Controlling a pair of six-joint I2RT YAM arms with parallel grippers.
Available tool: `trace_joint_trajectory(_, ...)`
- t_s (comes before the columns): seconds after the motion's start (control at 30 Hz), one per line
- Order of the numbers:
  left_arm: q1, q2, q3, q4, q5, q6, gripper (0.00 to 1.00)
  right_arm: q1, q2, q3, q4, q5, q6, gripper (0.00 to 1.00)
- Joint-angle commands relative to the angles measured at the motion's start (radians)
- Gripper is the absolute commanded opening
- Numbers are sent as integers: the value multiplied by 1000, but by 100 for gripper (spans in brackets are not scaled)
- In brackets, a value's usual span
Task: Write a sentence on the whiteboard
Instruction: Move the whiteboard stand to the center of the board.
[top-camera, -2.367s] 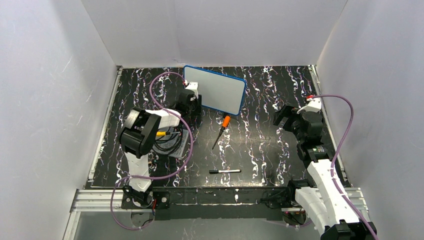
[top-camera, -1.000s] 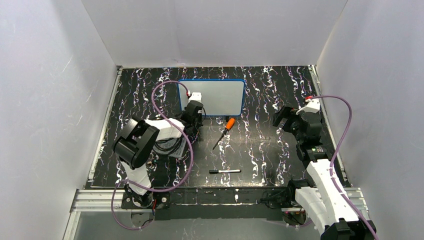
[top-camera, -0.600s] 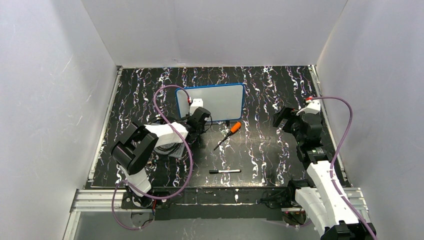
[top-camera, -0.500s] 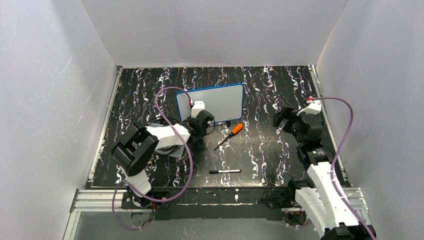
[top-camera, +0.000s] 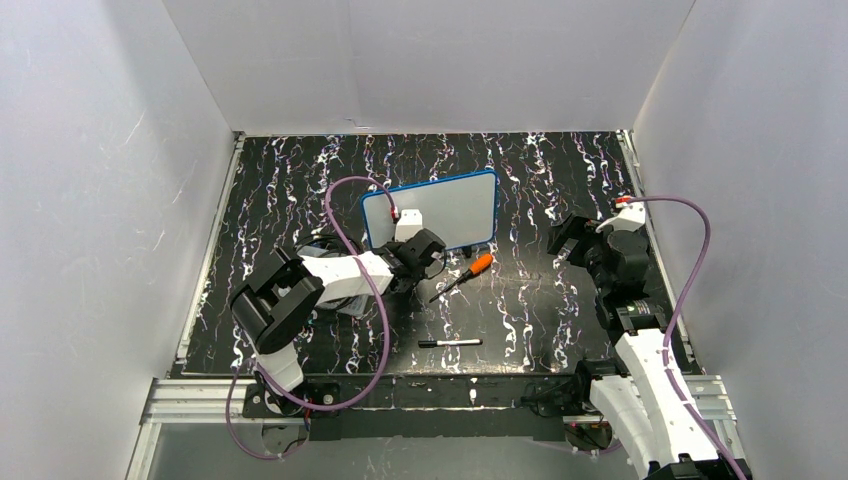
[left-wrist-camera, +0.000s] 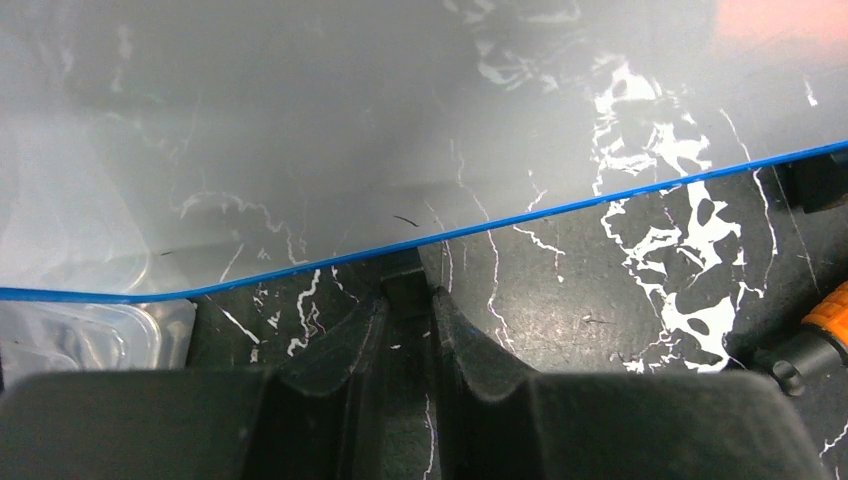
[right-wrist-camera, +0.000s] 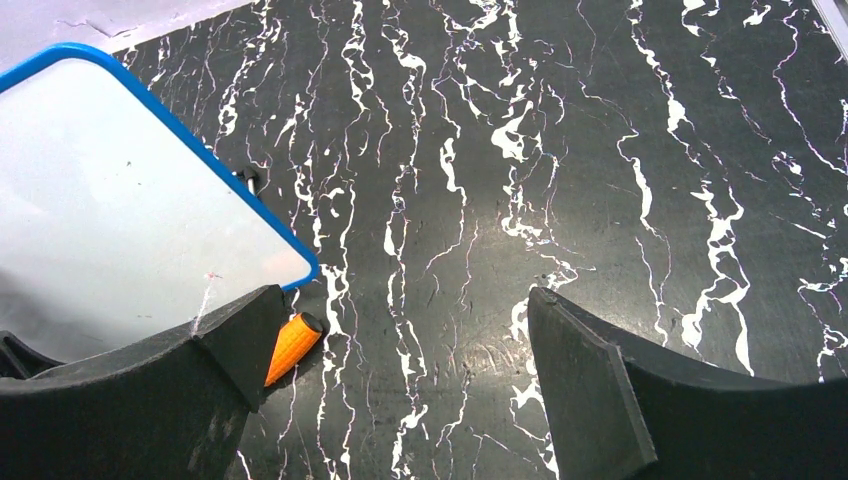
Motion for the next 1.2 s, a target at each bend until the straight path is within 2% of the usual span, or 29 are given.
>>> trace_joint_trajectory(0.0,-36,-12,13,-53,-5,-52,0,-2,-11,9,9,-3,-2,100)
trace_joint_trajectory(0.03,-38,-16,14,-62,-1,-52,1,-2,-11,8,7,-4,-2,100)
trace_joint_trajectory(0.13,-45,-42,13,-85,14,-54,17,-2,-14,10,6,-6,-1,100)
trace_joint_trajectory(0.27,-65,-96,-7,-101,34,-48,45,-2,-18,11,3,-10,4,100)
trace_joint_trajectory(0.47,-112,-204,-36,-133,118,23,70,-2,-21,17,-6,-28,11,100)
trace_joint_trajectory(0.57,-125,-280,-83,-123,244,79,74,-2,-18,24,-19,-38,21,100)
trace_joint_trajectory(0.73,-152,-412,-131,-195,484,336,75,-2,0,54,-65,-102,29,100)
trace_joint_trajectory(0.87,-190,-493,-193,-226,646,476,74,-2,15,69,-105,-210,30,100)
trace_joint_trajectory(1.07,-291,-429,-253,-183,606,546,69,-2,31,67,-114,-324,49,100)
trace_joint_trajectory(1.17,-327,-381,-251,-125,552,552,62,-2,40,72,-121,-333,44,100)
